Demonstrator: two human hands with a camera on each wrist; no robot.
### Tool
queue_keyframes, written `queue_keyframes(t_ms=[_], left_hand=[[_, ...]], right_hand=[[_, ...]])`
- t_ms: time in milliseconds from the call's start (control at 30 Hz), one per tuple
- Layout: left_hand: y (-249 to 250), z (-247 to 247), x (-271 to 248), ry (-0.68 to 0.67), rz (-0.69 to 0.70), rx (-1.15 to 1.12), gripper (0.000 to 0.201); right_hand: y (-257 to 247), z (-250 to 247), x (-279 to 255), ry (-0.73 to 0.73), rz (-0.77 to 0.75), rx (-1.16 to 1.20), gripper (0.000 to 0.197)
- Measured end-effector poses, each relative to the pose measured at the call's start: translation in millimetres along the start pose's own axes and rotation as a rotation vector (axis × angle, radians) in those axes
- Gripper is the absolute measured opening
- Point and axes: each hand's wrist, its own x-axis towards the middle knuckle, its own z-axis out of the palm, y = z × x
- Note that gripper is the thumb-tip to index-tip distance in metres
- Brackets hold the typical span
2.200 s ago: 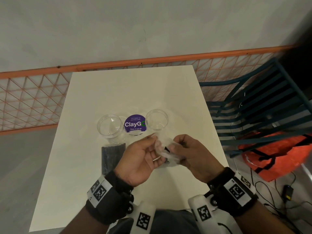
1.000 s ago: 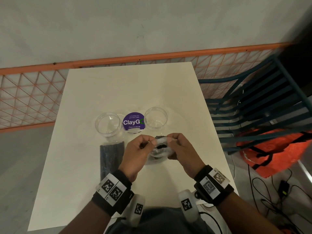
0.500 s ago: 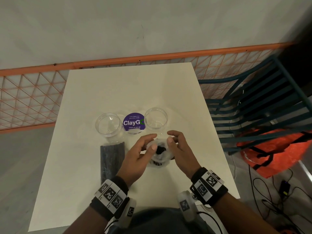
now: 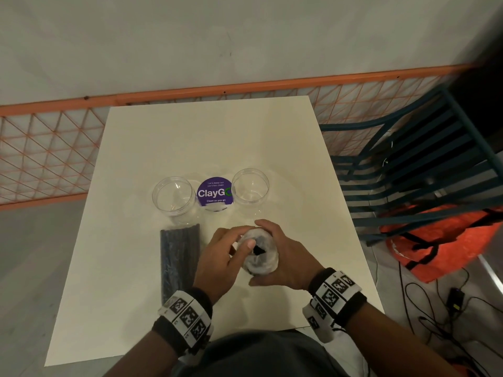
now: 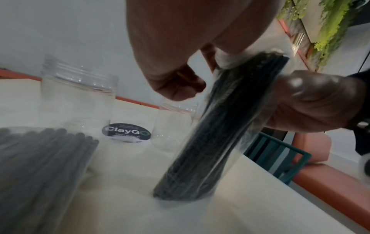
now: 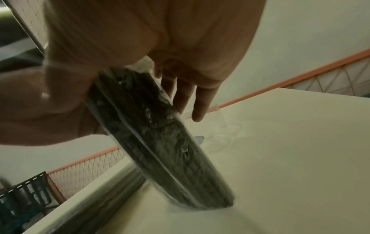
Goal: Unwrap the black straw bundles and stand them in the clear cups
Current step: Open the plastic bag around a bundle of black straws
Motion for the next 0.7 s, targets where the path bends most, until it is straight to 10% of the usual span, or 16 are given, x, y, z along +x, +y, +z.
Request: queue_keyframes(t_ms=[167,367,500,700], left_hand=[[8,4,5,0.002,-0.099,-0.270,0.049],[3,10,14,-0.173,0.100,-0.265,0.069],[-21,26,6,-0.050,0.146,0.097,0.071],[-43,35,1,-0.149,0.087,0.375,0.068]], right_hand=[[6,3,11,0.128,0.038,0.108,0.086],[-6,5,21,0.007,0.097,0.253,0.023],[-3,15,23,-0.042,0.174,0.099,0.062],[10,20,32,-0.112,0.307,0.073,0.053]])
